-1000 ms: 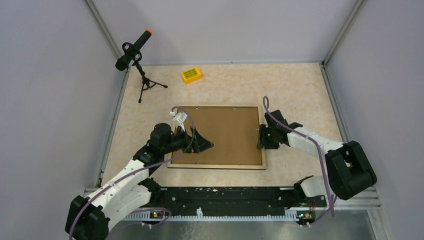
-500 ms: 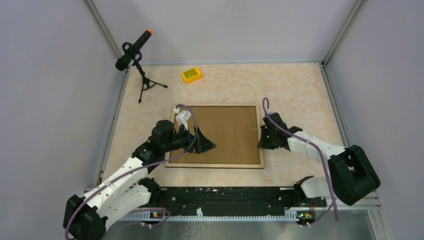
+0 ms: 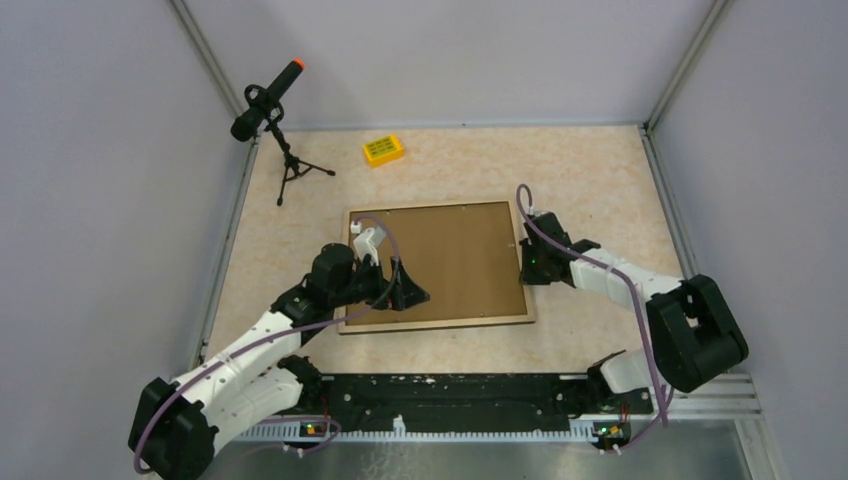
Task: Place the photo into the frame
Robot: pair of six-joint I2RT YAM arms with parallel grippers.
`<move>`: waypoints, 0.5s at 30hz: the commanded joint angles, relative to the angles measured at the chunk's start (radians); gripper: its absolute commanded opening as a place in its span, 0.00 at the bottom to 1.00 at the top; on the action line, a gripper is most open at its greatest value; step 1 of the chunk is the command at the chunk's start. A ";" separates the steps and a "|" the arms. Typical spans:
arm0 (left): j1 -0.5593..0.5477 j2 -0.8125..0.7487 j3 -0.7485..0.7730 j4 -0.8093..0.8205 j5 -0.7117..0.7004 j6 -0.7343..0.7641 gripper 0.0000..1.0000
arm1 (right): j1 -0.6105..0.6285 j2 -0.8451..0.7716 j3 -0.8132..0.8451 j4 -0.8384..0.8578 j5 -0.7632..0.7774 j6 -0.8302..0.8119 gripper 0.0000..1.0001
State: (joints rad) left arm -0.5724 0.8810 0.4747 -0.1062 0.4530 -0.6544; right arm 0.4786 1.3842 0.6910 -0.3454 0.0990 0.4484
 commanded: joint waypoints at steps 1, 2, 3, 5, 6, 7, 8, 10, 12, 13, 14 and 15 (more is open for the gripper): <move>-0.004 -0.046 0.021 0.005 -0.104 0.033 0.98 | -0.074 0.018 0.143 0.024 0.060 -0.103 0.06; -0.003 -0.057 0.024 -0.002 -0.129 0.038 0.98 | -0.091 0.030 0.179 0.003 0.057 -0.125 0.10; -0.003 -0.069 0.027 -0.005 -0.151 0.042 0.98 | -0.102 0.050 0.217 -0.022 0.050 -0.152 0.14; -0.002 -0.091 0.027 -0.005 -0.181 0.051 0.98 | -0.105 0.076 0.306 -0.114 0.059 -0.184 0.24; -0.003 -0.100 0.027 -0.006 -0.190 0.056 0.98 | -0.104 0.080 0.338 -0.155 0.053 -0.183 0.31; -0.001 -0.106 0.028 -0.007 -0.197 0.061 0.98 | -0.104 0.079 0.367 -0.196 0.034 -0.175 0.42; -0.001 -0.111 0.030 -0.011 -0.201 0.066 0.98 | -0.101 0.074 0.384 -0.234 0.015 -0.163 0.57; 0.000 -0.120 0.034 -0.013 -0.202 0.075 0.99 | -0.091 0.044 0.396 -0.281 -0.014 -0.136 0.73; 0.000 -0.127 0.040 -0.019 -0.203 0.083 0.98 | -0.070 -0.001 0.397 -0.338 -0.024 -0.095 0.82; 0.001 -0.131 0.045 -0.023 -0.203 0.087 0.98 | -0.060 -0.024 0.389 -0.368 -0.038 -0.068 0.86; 0.002 -0.134 0.051 -0.025 -0.201 0.089 0.98 | -0.053 -0.051 0.377 -0.389 -0.079 -0.040 0.90; 0.003 -0.138 0.056 -0.026 -0.197 0.091 0.99 | -0.053 -0.084 0.347 -0.389 -0.148 -0.004 0.93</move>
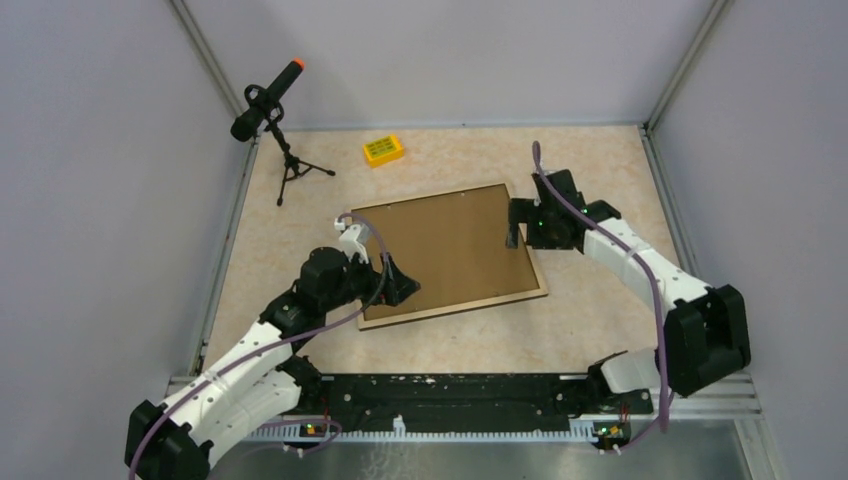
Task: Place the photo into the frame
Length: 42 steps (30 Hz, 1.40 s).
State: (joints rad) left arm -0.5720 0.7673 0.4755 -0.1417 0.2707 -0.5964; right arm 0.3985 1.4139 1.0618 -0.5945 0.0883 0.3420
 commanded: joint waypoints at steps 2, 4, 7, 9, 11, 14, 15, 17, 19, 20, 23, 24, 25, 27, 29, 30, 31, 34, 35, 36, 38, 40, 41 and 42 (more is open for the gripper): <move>0.002 -0.029 0.067 0.013 -0.003 0.037 0.98 | 0.012 -0.192 -0.100 -0.098 -0.277 0.191 0.97; 0.002 -0.031 0.075 0.018 0.004 0.041 0.98 | -0.024 -0.262 -0.187 -0.056 -0.337 0.332 0.99; 0.003 -0.042 0.069 0.047 0.011 0.041 0.98 | -0.132 -0.354 -0.412 0.166 -0.538 0.504 0.99; 0.003 -0.047 0.065 0.061 0.014 0.042 0.98 | -0.198 -0.360 -0.545 0.318 -0.617 0.671 0.99; 0.003 -0.051 0.068 0.062 0.024 0.045 0.98 | -0.192 -0.332 -0.601 0.351 -0.610 0.733 0.95; 0.003 -0.075 0.066 0.063 0.033 0.045 0.98 | -0.167 -0.266 -0.530 0.195 -0.496 0.746 0.92; 0.003 -0.085 0.061 0.066 0.032 0.046 0.98 | -0.162 -0.249 -0.503 0.147 -0.450 0.760 0.92; 0.004 -0.105 0.052 0.070 0.024 0.048 0.98 | -0.158 -0.223 -0.485 0.090 -0.398 0.816 0.90; 0.004 -0.116 0.046 0.071 0.015 0.054 0.98 | -0.149 -0.202 -0.502 0.082 -0.372 0.897 0.85; 0.003 -0.118 0.046 0.069 0.012 0.059 0.98 | -0.137 -0.196 -0.515 0.096 -0.357 0.935 0.83; 0.003 -0.118 0.049 0.064 0.002 0.079 0.98 | -0.112 -0.154 -0.538 0.177 -0.314 1.010 0.76; 0.003 -0.119 0.049 0.062 -0.005 0.087 0.98 | -0.109 -0.126 -0.536 0.200 -0.312 1.022 0.74; 0.003 -0.116 0.052 0.054 -0.016 0.098 0.98 | -0.109 -0.100 -0.529 0.211 -0.307 1.030 0.71; 0.004 -0.112 0.066 0.027 -0.044 0.123 0.98 | -0.109 -0.050 -0.512 0.225 -0.296 1.045 0.63; 0.003 -0.113 0.081 -0.002 -0.074 0.144 0.98 | -0.109 -0.013 -0.507 0.251 -0.287 1.053 0.54; 0.003 -0.116 0.085 -0.008 -0.084 0.145 0.98 | -0.110 0.007 -0.500 0.259 -0.278 1.051 0.49; 0.004 -0.120 0.084 -0.008 -0.085 0.143 0.98 | -0.113 0.026 -0.487 0.251 -0.267 1.034 0.41; 0.004 -0.121 0.064 0.028 -0.061 0.122 0.98 | -0.129 0.104 -0.405 0.163 -0.191 0.923 0.13; 0.004 -0.112 0.056 0.054 -0.048 0.115 0.98 | -0.137 0.132 -0.376 0.146 -0.167 0.874 0.05; 0.003 -0.098 0.052 0.063 -0.037 0.111 0.99 | -0.145 0.160 -0.350 0.158 -0.159 0.791 0.00; 0.004 -0.053 0.057 0.059 -0.021 0.110 0.98 | -0.172 0.239 -0.283 0.175 -0.158 0.609 0.00; 0.005 -0.029 0.063 0.045 -0.014 0.113 0.98 | -0.200 0.298 -0.230 0.193 -0.177 0.463 0.00; 0.004 -0.024 0.064 0.045 -0.012 0.111 0.98 | -0.210 0.320 -0.201 0.199 -0.181 0.398 0.00; 0.003 -0.021 0.060 0.052 -0.006 0.108 0.98 | -0.218 0.345 -0.174 0.207 -0.209 0.332 0.00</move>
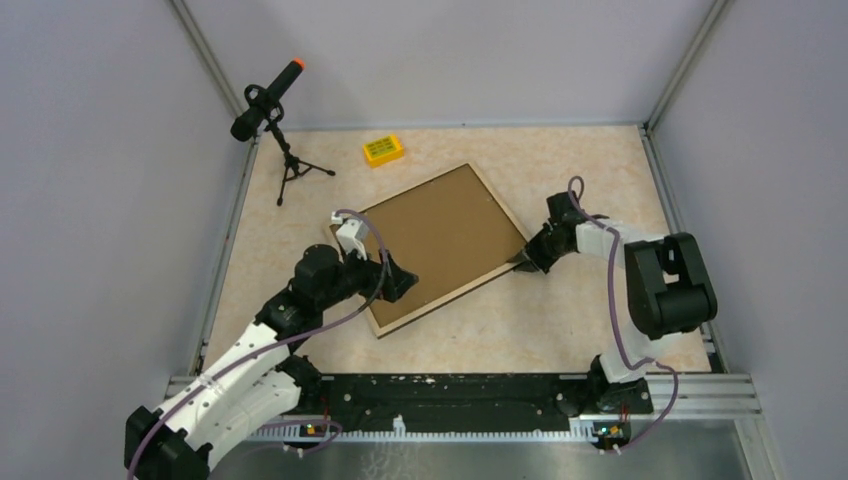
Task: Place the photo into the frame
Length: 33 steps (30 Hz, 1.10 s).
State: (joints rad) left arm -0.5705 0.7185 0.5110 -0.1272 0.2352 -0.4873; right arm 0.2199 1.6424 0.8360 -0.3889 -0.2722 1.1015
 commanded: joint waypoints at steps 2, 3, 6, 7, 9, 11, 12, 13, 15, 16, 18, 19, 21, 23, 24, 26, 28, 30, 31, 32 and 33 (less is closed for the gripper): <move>0.003 0.032 0.008 0.061 0.047 -0.016 0.98 | -0.048 0.148 0.109 0.008 0.091 -0.542 0.00; 0.002 0.039 0.001 0.079 0.059 -0.024 0.98 | -0.048 0.152 0.122 0.028 0.049 -0.588 0.00; 0.002 0.092 -0.011 0.141 0.110 -0.036 0.98 | -0.048 0.165 0.164 0.048 -0.021 -0.690 0.00; 0.002 0.124 -0.008 0.155 0.120 -0.039 0.98 | -0.050 0.179 0.196 0.022 -0.025 -0.719 0.00; 0.002 0.179 0.004 0.170 0.145 -0.044 0.98 | -0.052 0.207 0.254 -0.012 -0.019 -0.757 0.00; 0.002 0.220 0.016 0.181 0.183 -0.043 0.98 | -0.054 0.233 0.302 -0.039 -0.010 -0.785 0.00; 0.002 0.233 0.018 0.192 0.206 -0.045 0.98 | -0.056 0.244 0.331 -0.050 -0.007 -0.796 0.00; 0.003 0.244 0.017 0.210 0.228 -0.050 0.99 | -0.056 0.251 0.348 -0.058 -0.003 -0.804 0.00; 0.002 0.261 0.004 0.262 0.267 -0.066 0.98 | -0.057 0.268 0.378 -0.068 -0.011 -0.813 0.00; 0.002 0.270 -0.005 0.295 0.286 -0.076 0.98 | -0.056 0.272 0.382 -0.068 -0.018 -0.813 0.00; 0.002 0.310 -0.016 0.355 0.331 -0.083 0.98 | -0.056 0.276 0.382 -0.060 -0.039 -0.796 0.00; 0.000 0.333 -0.013 0.368 0.348 -0.083 0.99 | -0.056 0.277 0.375 -0.051 -0.065 -0.781 0.00; -0.003 0.375 0.009 0.359 0.379 -0.060 0.99 | -0.056 0.276 0.358 -0.038 -0.113 -0.749 0.00; -0.011 0.398 0.036 0.318 0.375 -0.033 0.99 | -0.056 0.267 0.342 -0.049 -0.101 -0.704 0.00; -0.017 0.403 0.047 0.298 0.365 -0.024 0.99 | -0.056 0.261 0.336 -0.059 -0.082 -0.684 0.00; -0.037 0.397 0.059 0.279 0.343 -0.016 0.99 | -0.056 0.237 0.314 -0.057 -0.080 -0.645 0.00; -0.064 0.390 0.060 0.300 0.357 -0.008 0.99 | -0.056 0.215 0.295 -0.034 -0.100 -0.600 0.00; -0.095 0.407 0.069 0.309 0.382 0.001 0.99 | -0.056 0.218 0.319 -0.064 -0.109 -0.558 0.00; -0.110 0.418 0.083 0.293 0.376 0.008 0.99 | -0.056 0.227 0.344 -0.119 -0.102 -0.534 0.00; -0.130 0.430 0.102 0.268 0.356 0.016 0.98 | -0.056 0.244 0.375 -0.177 -0.086 -0.495 0.00; -0.152 0.439 0.117 0.245 0.320 0.021 0.98 | -0.056 0.263 0.407 -0.232 -0.080 -0.460 0.00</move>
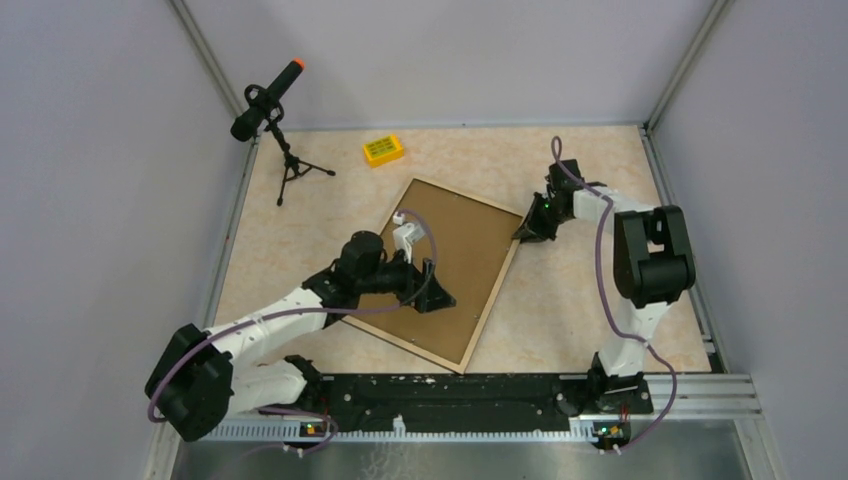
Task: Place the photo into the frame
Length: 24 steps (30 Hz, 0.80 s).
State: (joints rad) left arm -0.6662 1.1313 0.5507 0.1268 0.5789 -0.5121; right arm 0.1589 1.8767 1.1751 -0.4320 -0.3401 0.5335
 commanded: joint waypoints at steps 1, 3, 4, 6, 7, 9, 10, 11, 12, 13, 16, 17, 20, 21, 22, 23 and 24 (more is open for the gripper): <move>-0.085 0.032 0.090 -0.028 -0.069 0.045 0.98 | 0.005 0.053 0.090 -0.222 -0.037 0.124 0.00; -0.151 0.048 0.114 -0.044 -0.149 0.029 0.97 | 0.005 0.081 0.099 -0.236 -0.142 0.142 0.00; -0.187 0.060 0.124 -0.051 -0.189 0.016 0.97 | 0.005 0.078 0.085 -0.226 -0.174 0.167 0.00; -0.260 0.092 0.151 -0.077 -0.288 -0.008 0.96 | 0.007 0.033 0.036 -0.182 -0.172 0.213 0.00; -0.297 0.109 0.167 -0.092 -0.346 -0.013 0.95 | 0.007 -0.015 0.006 -0.160 -0.150 0.233 0.00; -0.374 0.150 0.208 -0.147 -0.469 -0.013 0.95 | 0.007 -0.081 -0.026 -0.160 -0.077 0.257 0.00; -0.406 0.171 0.230 -0.177 -0.532 -0.009 0.95 | 0.007 -0.111 -0.032 -0.170 -0.053 0.260 0.00; -0.438 0.195 0.257 -0.202 -0.588 -0.006 0.95 | 0.007 -0.137 -0.038 -0.184 -0.034 0.266 0.00; -0.464 0.221 0.283 -0.228 -0.653 0.000 0.96 | 0.007 -0.162 -0.051 -0.197 -0.020 0.277 0.00; -0.493 0.257 0.307 -0.250 -0.710 0.006 0.96 | 0.007 -0.185 -0.066 -0.198 -0.016 0.292 0.00; -0.528 0.341 0.380 -0.304 -0.833 0.048 0.95 | 0.007 -0.244 -0.130 -0.166 -0.076 0.347 0.00; -0.536 0.368 0.411 -0.324 -0.859 0.075 0.93 | 0.007 -0.258 -0.145 -0.163 -0.107 0.355 0.00; -0.570 0.466 0.516 -0.408 -0.967 0.157 0.92 | 0.007 -0.291 -0.130 -0.222 -0.115 0.339 0.00; -0.584 0.502 0.564 -0.438 -1.007 0.184 0.92 | 0.007 -0.308 -0.118 -0.248 -0.097 0.334 0.00; -0.604 0.535 0.600 -0.462 -1.049 0.206 0.92 | 0.007 -0.326 -0.108 -0.268 -0.077 0.332 0.00; -0.627 0.571 0.637 -0.501 -1.110 0.230 0.93 | 0.007 -0.353 -0.103 -0.283 -0.061 0.336 0.00; -0.656 0.619 0.688 -0.550 -1.181 0.239 0.93 | 0.007 -0.372 -0.105 -0.289 -0.050 0.346 0.00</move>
State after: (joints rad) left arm -1.2446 1.6501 1.0920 -0.2787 -0.3378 -0.3817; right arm 0.1608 1.6333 1.0191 -0.6868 -0.3580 0.8368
